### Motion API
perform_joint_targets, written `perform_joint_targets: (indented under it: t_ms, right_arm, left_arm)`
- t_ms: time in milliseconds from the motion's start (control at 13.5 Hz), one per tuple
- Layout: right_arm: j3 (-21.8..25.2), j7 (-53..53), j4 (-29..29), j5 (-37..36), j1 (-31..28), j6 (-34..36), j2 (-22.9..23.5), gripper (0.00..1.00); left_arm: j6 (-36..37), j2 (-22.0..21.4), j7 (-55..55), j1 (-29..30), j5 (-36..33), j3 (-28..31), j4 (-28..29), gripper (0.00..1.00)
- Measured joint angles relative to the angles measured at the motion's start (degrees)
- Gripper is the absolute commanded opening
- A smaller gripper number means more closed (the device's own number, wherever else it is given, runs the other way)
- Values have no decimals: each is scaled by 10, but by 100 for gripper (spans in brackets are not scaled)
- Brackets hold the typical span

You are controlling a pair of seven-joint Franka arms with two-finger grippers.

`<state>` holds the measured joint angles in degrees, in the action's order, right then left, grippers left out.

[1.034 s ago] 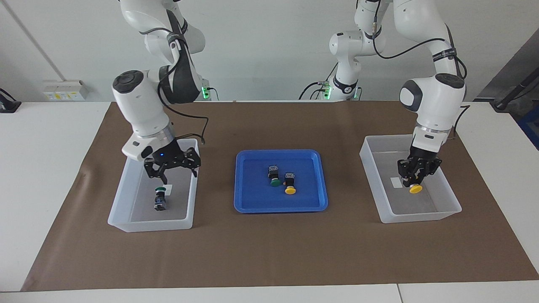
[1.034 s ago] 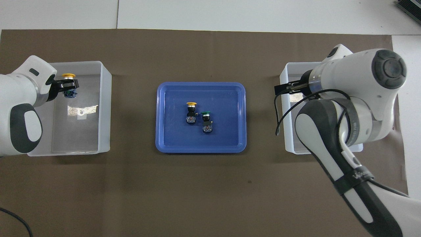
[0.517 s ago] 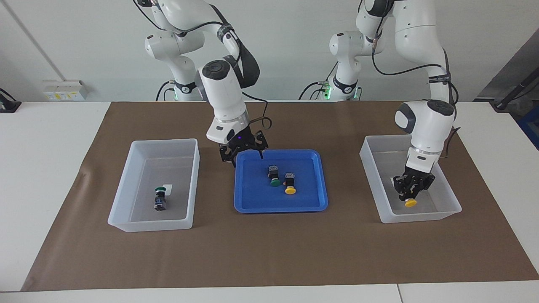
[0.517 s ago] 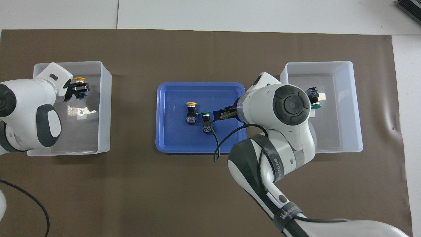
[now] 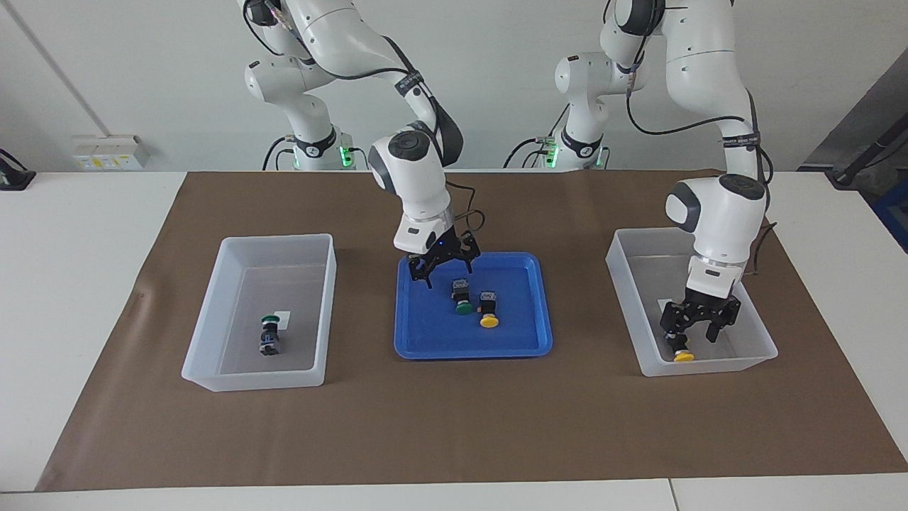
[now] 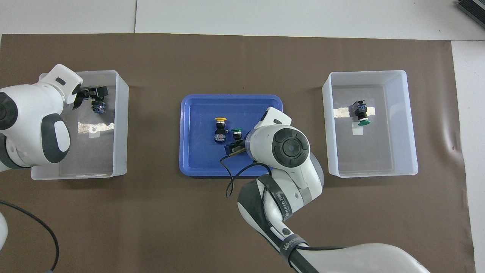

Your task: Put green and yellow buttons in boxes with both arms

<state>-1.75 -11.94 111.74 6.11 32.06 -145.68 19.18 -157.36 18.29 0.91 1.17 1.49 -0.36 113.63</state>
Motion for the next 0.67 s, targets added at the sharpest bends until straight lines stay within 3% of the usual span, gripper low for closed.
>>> perform_joint_targets:
  t_ms: [148, 296, 369, 443, 665]
  right_arm:
    - [0, 0, 3, 0, 8, -43, 27, 100]
    - [0, 0, 4, 0, 9, -66, 49, 35]
    - [0, 1, 4, 0, 9, -67, 52, 9]
    - [1, 1, 3, 0, 9, -67, 52, 0]
    - [1, 1, -2, 0, 8, -62, 46, 0]
  left_arm:
    - [53, -34, 0, -1, 0, -2, -6, 100]
    - [129, -82, 0, -6, 0, -9, -10, 100]
    - [167, -104, 0, -18, 0, -12, -11, 100]
    - [194, -120, 2, -34, 0, -13, -11, 100]
    - [212, -132, 53, -99, 1, -16, -9, 100]
